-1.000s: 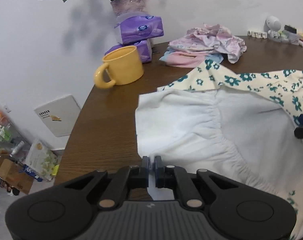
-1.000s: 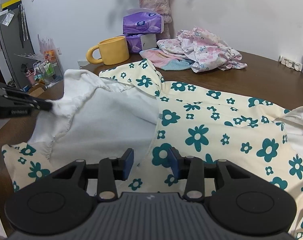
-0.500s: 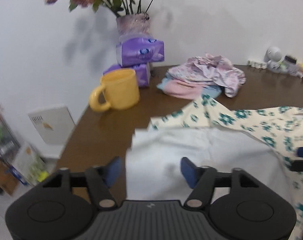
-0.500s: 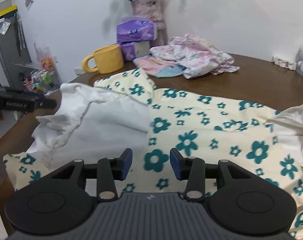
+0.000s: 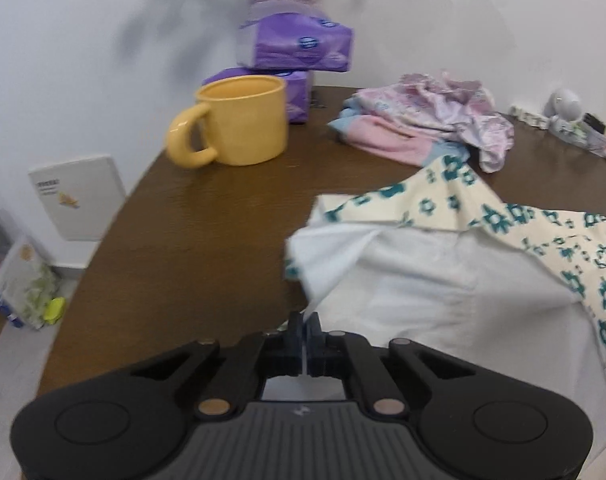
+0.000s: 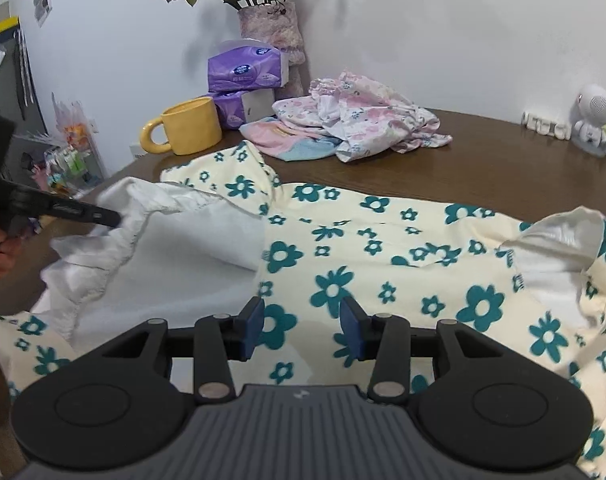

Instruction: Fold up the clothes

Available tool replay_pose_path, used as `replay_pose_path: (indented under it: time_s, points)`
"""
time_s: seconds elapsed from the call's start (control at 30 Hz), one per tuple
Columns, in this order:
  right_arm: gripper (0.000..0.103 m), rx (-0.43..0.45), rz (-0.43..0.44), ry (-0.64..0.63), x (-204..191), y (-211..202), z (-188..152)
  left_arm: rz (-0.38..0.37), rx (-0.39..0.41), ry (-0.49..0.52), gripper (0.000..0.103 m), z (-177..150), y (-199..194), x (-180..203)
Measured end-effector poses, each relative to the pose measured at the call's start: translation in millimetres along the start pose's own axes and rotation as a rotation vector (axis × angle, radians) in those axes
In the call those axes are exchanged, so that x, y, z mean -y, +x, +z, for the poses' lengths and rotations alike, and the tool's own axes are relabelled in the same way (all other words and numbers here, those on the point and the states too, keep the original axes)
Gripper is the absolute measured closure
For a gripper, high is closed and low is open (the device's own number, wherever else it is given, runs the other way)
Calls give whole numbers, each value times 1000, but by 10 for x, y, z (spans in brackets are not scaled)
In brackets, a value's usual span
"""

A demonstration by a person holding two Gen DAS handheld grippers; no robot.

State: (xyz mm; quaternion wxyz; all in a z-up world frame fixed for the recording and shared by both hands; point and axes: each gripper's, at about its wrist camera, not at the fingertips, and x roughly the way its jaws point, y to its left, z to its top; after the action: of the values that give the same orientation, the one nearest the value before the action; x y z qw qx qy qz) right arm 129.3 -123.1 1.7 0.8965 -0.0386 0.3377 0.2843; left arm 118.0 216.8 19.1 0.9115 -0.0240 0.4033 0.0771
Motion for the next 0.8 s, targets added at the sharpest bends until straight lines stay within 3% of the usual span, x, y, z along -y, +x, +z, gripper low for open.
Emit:
replay_pose_path:
  time_s: [0.17,0.23,0.27,0.3,0.37,0.43,0.53,0.57,0.6,0.8]
  points:
    - [61,-8,-8,-1,11,19,-20,-26,1,-34,102,-50,-65,-142]
    - [61,-11,-10,-1,15,25,-27,-94,29,-49,92,-34,-100,-186]
    - [61,-13,-12,-2,16,28,-31,-114,44,-51,83,-10,-117,-191]
    - [60,-14,-13,-2,18,31,-35,-122,63,-46,65,16,-133,-183]
    - [60,-17,-16,-2,22,38,-43,-117,94,-10,47,70,-146,-142]
    - [60,-20,-18,-3,25,44,-51,-113,116,28,47,123,-133,-100]
    - [60,-16,-10,3,11,49,-29,-133,104,60,54,182,-20,-49]
    - [60,-8,-2,9,3,52,-14,-146,88,62,75,191,25,-40]
    - [60,5,2,10,-10,57,8,-161,70,63,103,197,68,-33]
    - [61,38,-56,9,-74,229,191,-102,18,17,103,87,111,-104]
